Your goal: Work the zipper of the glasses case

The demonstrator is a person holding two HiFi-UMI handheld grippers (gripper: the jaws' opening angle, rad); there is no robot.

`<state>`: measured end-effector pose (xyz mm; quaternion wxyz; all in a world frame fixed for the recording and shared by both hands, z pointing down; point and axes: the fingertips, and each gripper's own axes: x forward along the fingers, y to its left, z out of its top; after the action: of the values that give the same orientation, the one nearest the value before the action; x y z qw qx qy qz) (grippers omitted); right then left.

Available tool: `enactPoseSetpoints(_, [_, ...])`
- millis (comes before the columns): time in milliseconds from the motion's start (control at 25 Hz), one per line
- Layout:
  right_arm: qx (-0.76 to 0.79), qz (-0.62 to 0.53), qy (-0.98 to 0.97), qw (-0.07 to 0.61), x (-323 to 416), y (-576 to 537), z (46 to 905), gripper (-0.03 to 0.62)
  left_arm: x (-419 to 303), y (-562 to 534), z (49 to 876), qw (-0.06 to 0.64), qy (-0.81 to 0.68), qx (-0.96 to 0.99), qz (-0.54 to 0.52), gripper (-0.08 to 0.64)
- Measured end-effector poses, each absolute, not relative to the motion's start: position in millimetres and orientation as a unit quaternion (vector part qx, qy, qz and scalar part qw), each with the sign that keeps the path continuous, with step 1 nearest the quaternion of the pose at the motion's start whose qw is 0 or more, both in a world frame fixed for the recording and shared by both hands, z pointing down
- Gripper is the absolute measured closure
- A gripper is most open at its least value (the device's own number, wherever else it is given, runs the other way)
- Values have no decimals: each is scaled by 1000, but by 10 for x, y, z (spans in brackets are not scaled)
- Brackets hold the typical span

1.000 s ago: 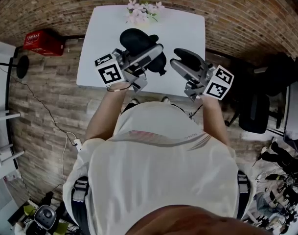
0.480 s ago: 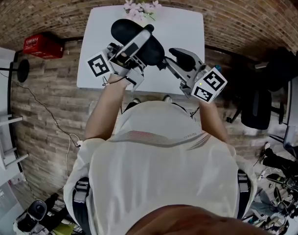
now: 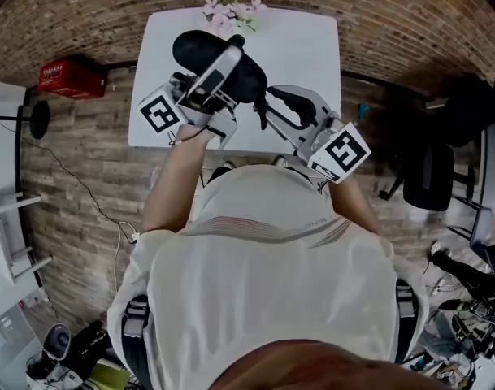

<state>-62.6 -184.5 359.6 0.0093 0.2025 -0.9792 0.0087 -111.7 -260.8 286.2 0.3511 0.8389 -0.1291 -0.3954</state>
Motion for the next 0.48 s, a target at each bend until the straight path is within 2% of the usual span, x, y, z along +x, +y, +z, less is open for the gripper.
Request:
enactPoseSetpoints(240, [246,-17,-969,24,-649,-1934,3569,474,-1213,-2649,2857,311,-188,842,-399,293])
enactPoseSetpoints(480, [270,-13,-962,43,-650,-2008,3652,474,-1243,-2688,2870,279,-234,845,-392,293])
